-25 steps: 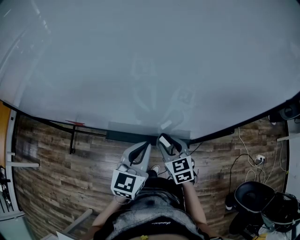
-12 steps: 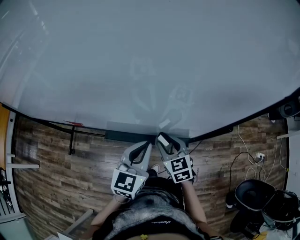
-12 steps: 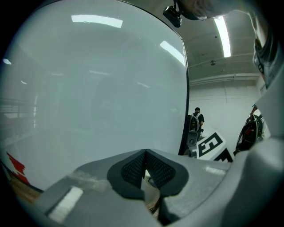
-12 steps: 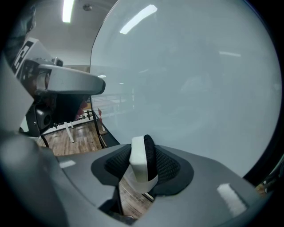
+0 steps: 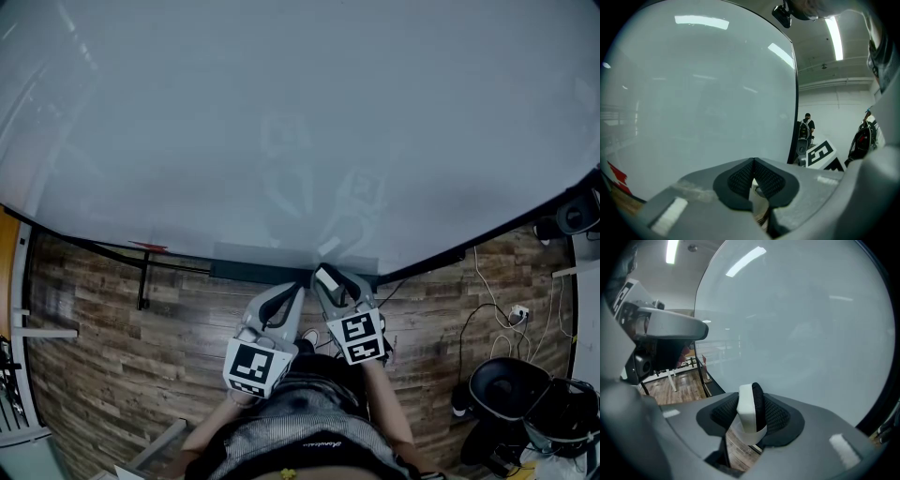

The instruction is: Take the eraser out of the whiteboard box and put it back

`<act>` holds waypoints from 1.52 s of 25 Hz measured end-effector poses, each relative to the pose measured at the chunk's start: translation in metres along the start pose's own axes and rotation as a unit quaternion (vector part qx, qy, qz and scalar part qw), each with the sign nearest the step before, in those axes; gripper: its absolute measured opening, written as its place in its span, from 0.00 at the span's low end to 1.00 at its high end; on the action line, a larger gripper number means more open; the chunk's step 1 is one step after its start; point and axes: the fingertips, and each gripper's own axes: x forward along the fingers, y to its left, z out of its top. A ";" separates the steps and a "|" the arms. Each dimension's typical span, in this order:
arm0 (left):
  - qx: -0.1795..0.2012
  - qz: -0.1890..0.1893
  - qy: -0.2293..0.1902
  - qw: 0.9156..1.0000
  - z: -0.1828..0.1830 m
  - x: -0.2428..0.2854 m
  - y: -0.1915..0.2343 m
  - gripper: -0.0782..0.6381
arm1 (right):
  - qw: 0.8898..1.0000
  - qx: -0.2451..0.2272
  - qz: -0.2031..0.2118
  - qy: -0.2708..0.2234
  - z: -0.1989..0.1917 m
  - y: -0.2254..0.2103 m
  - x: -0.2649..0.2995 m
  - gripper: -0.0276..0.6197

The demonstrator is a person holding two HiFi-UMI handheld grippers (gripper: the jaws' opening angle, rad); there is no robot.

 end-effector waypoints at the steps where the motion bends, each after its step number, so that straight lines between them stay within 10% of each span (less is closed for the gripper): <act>1: -0.006 0.001 -0.001 1.000 0.000 -0.001 0.000 0.11 | 1.000 0.000 0.000 -0.001 0.000 0.001 0.000 0.30; 38: 0.000 -0.009 -0.008 1.000 -0.005 -0.003 -0.012 0.11 | 0.998 -0.017 0.015 -0.061 0.069 0.006 -0.054 0.29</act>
